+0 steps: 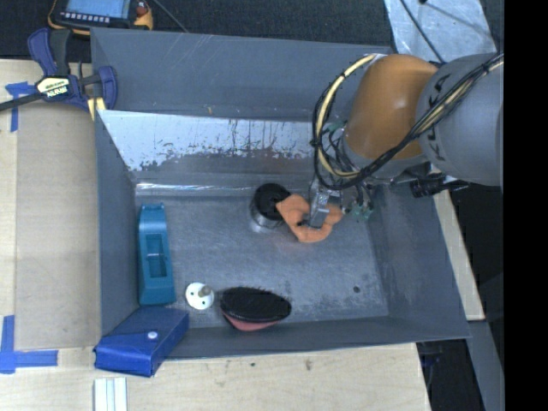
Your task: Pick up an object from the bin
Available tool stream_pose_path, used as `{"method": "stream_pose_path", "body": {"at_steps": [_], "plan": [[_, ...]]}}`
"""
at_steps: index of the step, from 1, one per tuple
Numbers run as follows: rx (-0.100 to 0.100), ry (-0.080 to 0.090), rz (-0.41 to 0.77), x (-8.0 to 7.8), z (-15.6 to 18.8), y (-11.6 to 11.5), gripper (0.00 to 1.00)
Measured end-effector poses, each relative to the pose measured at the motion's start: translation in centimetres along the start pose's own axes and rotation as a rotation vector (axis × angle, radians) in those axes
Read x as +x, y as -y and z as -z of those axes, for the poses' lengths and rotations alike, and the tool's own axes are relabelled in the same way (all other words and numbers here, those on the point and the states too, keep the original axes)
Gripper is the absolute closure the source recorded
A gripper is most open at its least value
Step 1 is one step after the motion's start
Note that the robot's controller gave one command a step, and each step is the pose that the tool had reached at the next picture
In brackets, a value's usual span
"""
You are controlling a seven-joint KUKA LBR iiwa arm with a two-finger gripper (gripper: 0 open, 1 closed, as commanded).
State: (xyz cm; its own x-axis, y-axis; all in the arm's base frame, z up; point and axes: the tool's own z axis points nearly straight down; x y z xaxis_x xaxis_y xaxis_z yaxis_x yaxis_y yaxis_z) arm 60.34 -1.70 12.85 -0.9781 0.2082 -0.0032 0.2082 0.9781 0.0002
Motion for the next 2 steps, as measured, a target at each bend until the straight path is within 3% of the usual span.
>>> {"method": "stream_pose_path", "body": {"at_steps": [1, 2], "plan": [[0.000, 0.000, 0.001, 0.0, 0.0, 0.0, 1.00], [0.001, -0.008, 0.008, 0.6, 4.6, 1.1, 1.00]]}}
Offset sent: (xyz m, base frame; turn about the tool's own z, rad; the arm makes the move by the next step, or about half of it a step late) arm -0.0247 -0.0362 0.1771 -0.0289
